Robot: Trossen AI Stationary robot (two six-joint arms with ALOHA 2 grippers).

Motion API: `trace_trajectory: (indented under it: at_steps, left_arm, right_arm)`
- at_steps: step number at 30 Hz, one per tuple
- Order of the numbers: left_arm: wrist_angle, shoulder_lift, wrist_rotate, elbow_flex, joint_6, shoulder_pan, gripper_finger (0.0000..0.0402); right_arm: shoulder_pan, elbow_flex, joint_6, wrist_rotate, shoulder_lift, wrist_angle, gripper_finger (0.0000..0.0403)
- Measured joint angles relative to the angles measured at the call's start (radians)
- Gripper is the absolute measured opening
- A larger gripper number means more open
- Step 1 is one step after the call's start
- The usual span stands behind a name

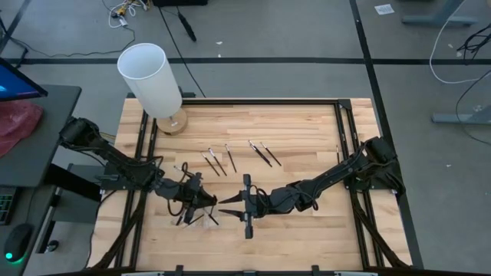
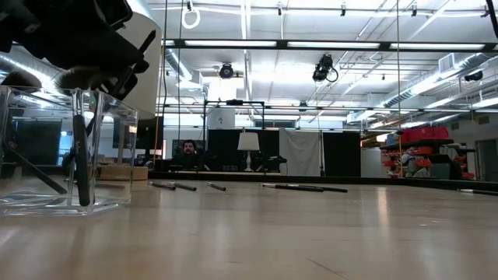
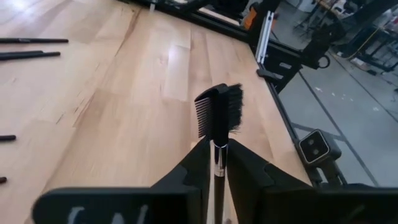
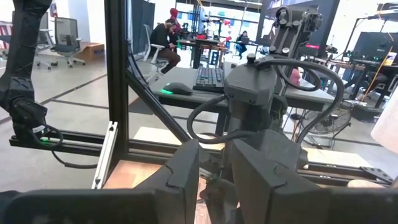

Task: Put items in baskets/containers
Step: Put the eye groomer brush into the transparent organizer, then put the eyeshadow brush into the transparent organizer

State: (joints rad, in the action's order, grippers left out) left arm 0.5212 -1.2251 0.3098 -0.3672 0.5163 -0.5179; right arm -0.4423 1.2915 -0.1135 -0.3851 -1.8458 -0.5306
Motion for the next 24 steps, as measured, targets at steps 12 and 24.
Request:
trace_trajectory:
  at_steps: [12,24]
  left_arm:
    - [-0.016,0.012,-0.062,0.000,-0.026,0.000,0.0153]
    - [-0.223,0.342,-0.177,0.000,-0.108,0.033,0.0138]
  right_arm:
    - [0.001,0.000,0.000,0.000,0.000,0.000,0.0098]
    - [0.029,0.000,0.092,0.001,0.000,0.090,0.0098]
